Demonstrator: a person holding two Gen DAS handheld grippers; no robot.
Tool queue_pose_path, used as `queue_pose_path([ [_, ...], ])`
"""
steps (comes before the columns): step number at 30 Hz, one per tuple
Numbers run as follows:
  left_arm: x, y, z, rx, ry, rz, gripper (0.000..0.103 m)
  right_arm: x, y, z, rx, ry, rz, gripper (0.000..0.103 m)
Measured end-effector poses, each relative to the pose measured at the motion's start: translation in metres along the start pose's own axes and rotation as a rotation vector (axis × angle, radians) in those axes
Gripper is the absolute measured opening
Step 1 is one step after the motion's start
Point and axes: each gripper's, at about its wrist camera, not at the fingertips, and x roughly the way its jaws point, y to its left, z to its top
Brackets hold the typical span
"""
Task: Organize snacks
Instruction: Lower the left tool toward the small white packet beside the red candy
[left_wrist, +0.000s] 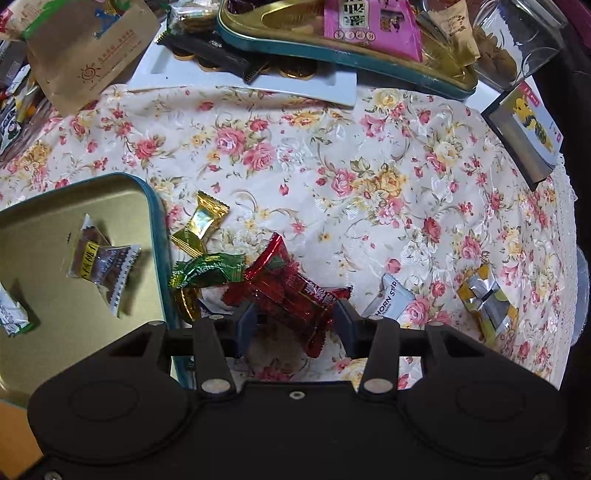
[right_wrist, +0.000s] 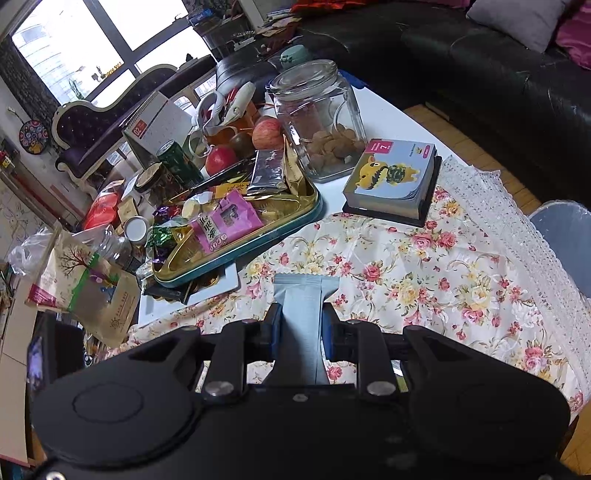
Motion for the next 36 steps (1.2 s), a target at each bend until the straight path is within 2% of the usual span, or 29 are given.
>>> queue_pose_path([
  [8, 0.024, -0.012, 0.004, 0.006, 0.018, 0.045, 0.054, -0.004, 0.004, -0.001, -0.005, -0.008, 0.015, 0.024],
  [11, 0.027, -0.02, 0.004, 0.034, -0.021, 0.083, 0.057, -0.005, 0.005, -0.001, -0.006, -0.014, 0.015, 0.024],
  [18, 0.033, -0.041, -0.003, 0.083, -0.08, 0.117, 0.057, -0.007, 0.002, 0.0, 0.004, -0.019, 0.015, 0.024],
  [27, 0.036, -0.064, -0.014, 0.15, -0.102, 0.06, 0.057, -0.01, -0.002, 0.002, 0.018, -0.031, 0.012, 0.024],
  [30, 0.038, -0.065, -0.013, 0.156, -0.107, 0.062, 0.061, -0.011, -0.003, 0.003, 0.028, -0.032, 0.013, 0.024],
  [33, 0.044, -0.062, -0.012, 0.15, -0.11, 0.066, 0.069, -0.013, -0.003, 0.004, 0.033, -0.034, 0.019, 0.024],
  [36, 0.046, -0.061, -0.011, 0.152, -0.11, 0.069, 0.07, -0.013, -0.002, 0.004, 0.033, -0.035, 0.022, 0.024],
])
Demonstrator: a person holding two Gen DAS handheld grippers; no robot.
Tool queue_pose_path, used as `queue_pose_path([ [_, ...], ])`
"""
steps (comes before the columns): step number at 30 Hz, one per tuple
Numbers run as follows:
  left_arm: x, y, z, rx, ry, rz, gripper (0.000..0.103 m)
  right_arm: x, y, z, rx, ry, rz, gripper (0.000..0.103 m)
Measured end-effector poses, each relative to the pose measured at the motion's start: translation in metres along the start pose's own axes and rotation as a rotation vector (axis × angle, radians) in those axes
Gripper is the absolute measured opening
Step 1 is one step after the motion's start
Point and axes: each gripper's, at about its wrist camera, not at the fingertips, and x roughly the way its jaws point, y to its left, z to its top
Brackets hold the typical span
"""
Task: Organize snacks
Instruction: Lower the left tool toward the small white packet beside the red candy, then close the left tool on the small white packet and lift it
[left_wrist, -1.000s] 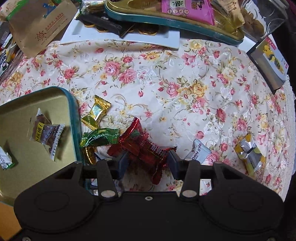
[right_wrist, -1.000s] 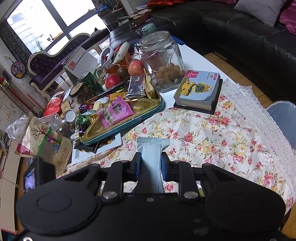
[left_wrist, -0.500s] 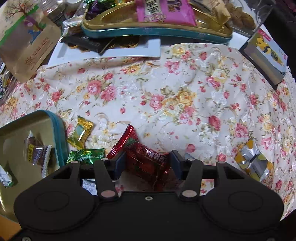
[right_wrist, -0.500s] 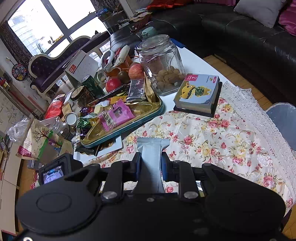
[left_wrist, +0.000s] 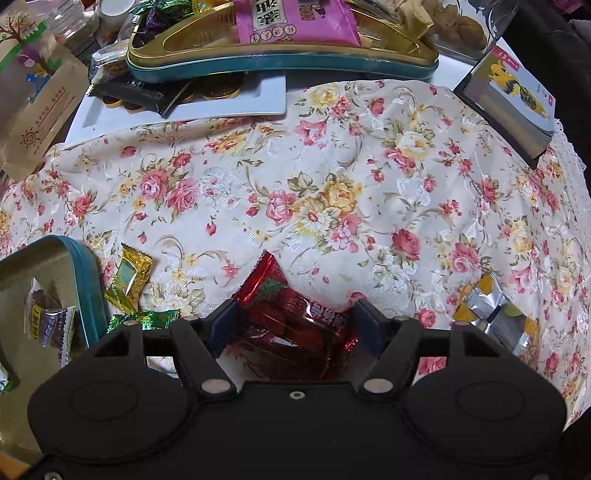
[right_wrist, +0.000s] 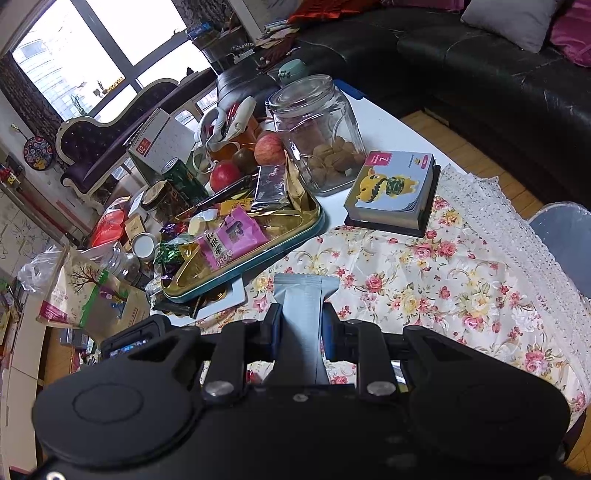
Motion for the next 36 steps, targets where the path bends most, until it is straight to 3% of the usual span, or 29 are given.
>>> queue_pose_path([
  [6, 0.001, -0.006, -0.004, 0.027, -0.026, 0.027, 0.07, 0.0, -0.001, 0.0, 0.003, 0.002, 0.0, 0.024],
  [14, -0.002, 0.005, -0.001, 0.006, 0.002, -0.034, 0.069, 0.0, -0.007, 0.003, 0.033, -0.001, -0.015, 0.024],
  [17, -0.009, 0.012, 0.004, -0.027, 0.015, -0.062, 0.062, 0.0, -0.005, 0.002, 0.029, 0.005, -0.008, 0.024],
  [21, -0.032, 0.034, 0.015, -0.119, 0.004, -0.166, 0.062, -0.002, -0.005, 0.002, 0.021, -0.01, -0.013, 0.024],
  [26, -0.045, 0.06, 0.018, -0.215, 0.028, -0.191, 0.062, -0.003, -0.005, 0.003, 0.025, -0.01, -0.011, 0.024],
  [36, -0.042, 0.084, 0.0, -0.157, 0.086, -0.093, 0.062, 0.0, 0.003, -0.001, -0.012, 0.006, -0.005, 0.024],
])
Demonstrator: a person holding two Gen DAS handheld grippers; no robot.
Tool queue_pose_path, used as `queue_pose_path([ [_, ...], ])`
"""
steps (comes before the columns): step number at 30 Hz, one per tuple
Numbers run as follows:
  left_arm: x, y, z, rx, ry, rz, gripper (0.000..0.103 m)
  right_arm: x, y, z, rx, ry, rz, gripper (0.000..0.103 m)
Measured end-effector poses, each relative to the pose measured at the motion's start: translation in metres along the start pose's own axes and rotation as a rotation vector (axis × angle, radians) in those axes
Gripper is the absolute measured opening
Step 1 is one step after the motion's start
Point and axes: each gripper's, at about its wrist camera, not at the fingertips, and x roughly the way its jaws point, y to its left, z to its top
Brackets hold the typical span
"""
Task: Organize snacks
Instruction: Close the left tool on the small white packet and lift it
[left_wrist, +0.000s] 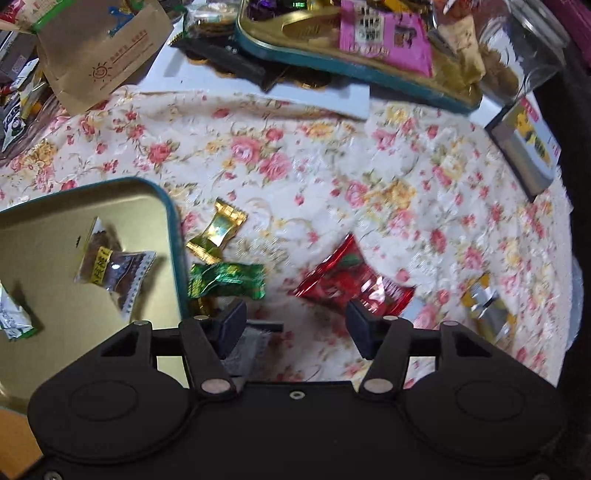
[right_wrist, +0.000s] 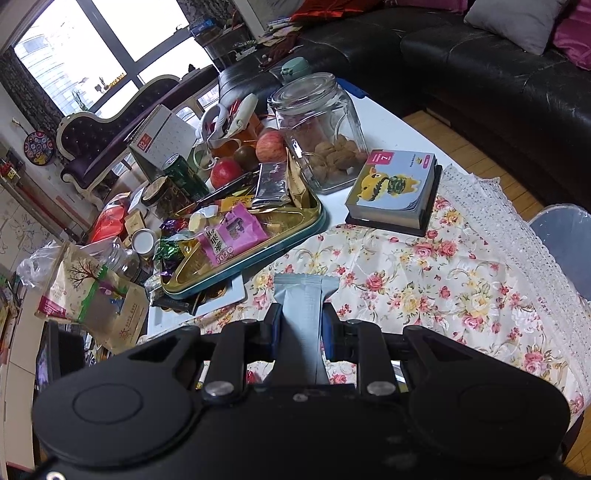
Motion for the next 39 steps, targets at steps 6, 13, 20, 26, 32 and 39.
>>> queue_pose_path([
  [6, 0.015, 0.0, -0.013, 0.039, 0.021, 0.059, 0.062, 0.002, 0.003, -0.001, -0.011, 0.004, 0.001, 0.024],
  [13, 0.025, -0.005, -0.018, 0.072, 0.015, 0.128, 0.062, 0.003, 0.004, -0.001, -0.016, 0.008, 0.002, 0.024],
  [20, 0.026, -0.014, -0.023, 0.115, 0.0, 0.152, 0.063, 0.004, 0.004, -0.002, -0.014, 0.008, 0.002, 0.024],
  [26, 0.019, -0.012, -0.021, 0.112, -0.029, 0.163, 0.063, 0.005, 0.005, -0.002, -0.02, 0.01, 0.008, 0.024],
  [32, 0.036, -0.007, -0.02, 0.111, 0.042, 0.15, 0.063, 0.005, 0.006, -0.002, -0.027, 0.012, 0.011, 0.024],
  [39, 0.044, -0.029, -0.022, 0.141, 0.068, 0.083, 0.061, 0.005, 0.007, -0.003, -0.031, 0.01, 0.012, 0.024],
])
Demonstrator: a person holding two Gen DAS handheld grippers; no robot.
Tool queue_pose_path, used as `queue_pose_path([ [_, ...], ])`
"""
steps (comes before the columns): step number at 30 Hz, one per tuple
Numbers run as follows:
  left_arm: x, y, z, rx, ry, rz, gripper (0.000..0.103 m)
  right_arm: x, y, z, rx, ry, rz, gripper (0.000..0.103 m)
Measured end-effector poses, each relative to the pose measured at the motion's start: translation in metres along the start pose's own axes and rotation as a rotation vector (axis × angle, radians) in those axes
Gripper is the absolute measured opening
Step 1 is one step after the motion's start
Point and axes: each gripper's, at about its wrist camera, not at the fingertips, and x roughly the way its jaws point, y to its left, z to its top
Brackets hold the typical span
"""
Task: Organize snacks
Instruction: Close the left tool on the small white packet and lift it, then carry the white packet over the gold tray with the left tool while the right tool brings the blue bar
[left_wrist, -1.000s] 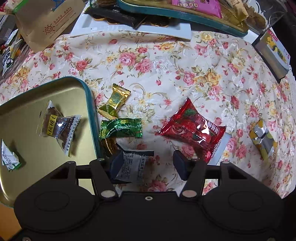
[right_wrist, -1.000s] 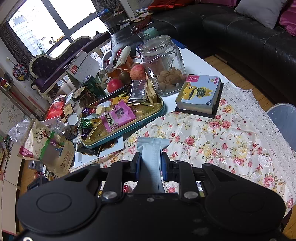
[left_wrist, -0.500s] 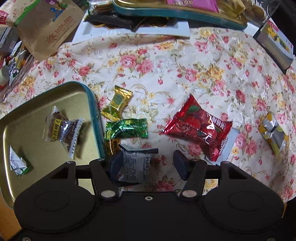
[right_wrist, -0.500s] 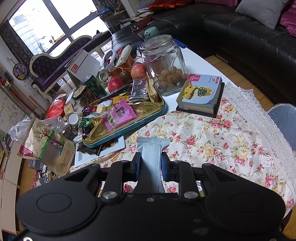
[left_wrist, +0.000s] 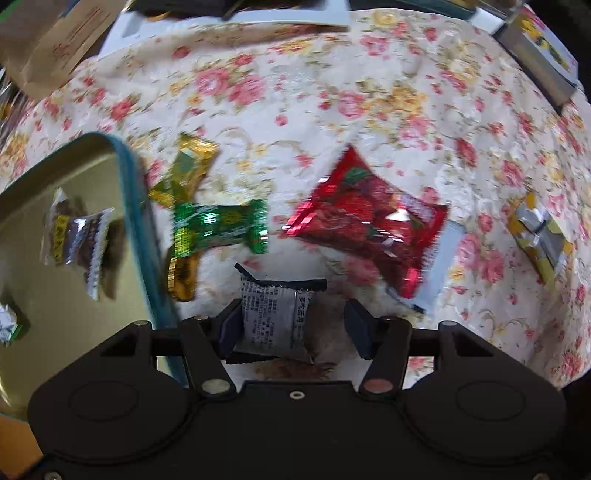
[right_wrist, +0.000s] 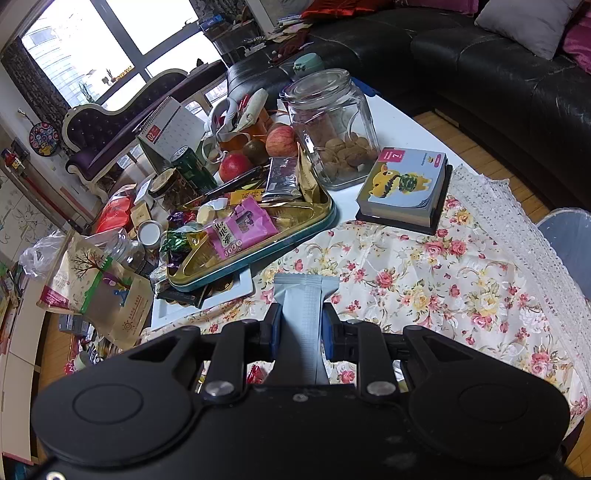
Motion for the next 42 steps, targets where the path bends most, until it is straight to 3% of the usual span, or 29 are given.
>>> queue_pose_path([
  [4, -0.001, -0.022, 0.004, 0.038, -0.005, -0.03, 0.061, 0.0, -0.001, 0.0, 0.004, 0.001, -0.002, 0.024],
  [9, 0.0, -0.043, 0.004, 0.094, -0.011, 0.012, 0.06, 0.001, 0.0, 0.0, 0.007, 0.005, -0.001, 0.024],
  [12, 0.0, -0.047, -0.001, 0.115, -0.013, 0.009, 0.043, 0.002, 0.001, 0.0, 0.008, 0.005, -0.001, 0.024],
  [18, -0.005, -0.029, -0.011, 0.067, -0.001, -0.026, 0.04, 0.002, 0.004, 0.001, 0.007, 0.004, -0.002, 0.024],
  [25, -0.051, -0.012, -0.015, 0.03, -0.102, -0.062, 0.04, 0.006, 0.007, 0.004, 0.022, -0.005, -0.022, 0.024],
  [30, -0.087, 0.016, -0.013, -0.026, -0.183, -0.063, 0.04, 0.01, 0.013, 0.004, 0.026, -0.006, -0.033, 0.024],
  [35, -0.115, 0.061, -0.017, -0.122, -0.232, -0.019, 0.04, 0.018, 0.025, -0.001, 0.005, 0.008, -0.042, 0.024],
  [42, -0.125, 0.137, -0.028, -0.299, -0.216, 0.043, 0.04, 0.034, 0.058, -0.018, -0.069, 0.049, -0.034, 0.024],
])
